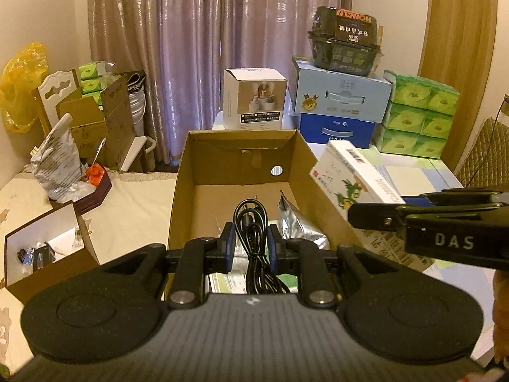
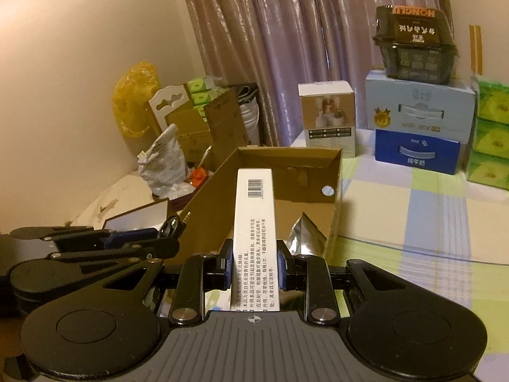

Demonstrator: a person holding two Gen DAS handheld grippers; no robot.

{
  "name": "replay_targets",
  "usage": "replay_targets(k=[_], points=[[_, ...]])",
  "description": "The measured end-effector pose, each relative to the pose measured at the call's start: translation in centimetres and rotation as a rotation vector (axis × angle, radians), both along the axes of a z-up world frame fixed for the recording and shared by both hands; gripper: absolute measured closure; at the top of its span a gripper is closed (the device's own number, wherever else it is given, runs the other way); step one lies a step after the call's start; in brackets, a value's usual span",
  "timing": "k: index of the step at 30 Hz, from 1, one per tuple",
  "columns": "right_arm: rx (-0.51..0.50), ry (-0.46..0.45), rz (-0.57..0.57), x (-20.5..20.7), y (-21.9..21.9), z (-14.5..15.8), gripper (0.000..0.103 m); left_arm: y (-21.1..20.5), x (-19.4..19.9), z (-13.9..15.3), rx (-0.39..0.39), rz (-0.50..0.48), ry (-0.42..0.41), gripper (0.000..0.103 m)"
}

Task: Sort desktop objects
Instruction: 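Carry the cable and medicine box over the cardboard box with both tools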

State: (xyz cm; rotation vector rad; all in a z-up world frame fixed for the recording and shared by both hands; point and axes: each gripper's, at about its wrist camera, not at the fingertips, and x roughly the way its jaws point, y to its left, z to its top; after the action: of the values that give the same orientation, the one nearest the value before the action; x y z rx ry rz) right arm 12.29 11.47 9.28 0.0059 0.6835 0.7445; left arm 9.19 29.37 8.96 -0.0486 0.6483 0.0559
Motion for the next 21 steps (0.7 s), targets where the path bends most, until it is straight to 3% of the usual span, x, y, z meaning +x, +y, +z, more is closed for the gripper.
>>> replay_targets(k=[11, 21], points=[[-0.017, 0.014, -0.016, 4.8, 2.5, -1.0, 0.08, 2.9, 4.7, -1.3, -0.041, -0.019, 0.035, 0.086], [-0.027, 0.06, -0.038, 8.7, 3.6, -2.5, 0.08, 4.0, 10.0, -2.1, -0.024, -0.032, 0.071, 0.086]])
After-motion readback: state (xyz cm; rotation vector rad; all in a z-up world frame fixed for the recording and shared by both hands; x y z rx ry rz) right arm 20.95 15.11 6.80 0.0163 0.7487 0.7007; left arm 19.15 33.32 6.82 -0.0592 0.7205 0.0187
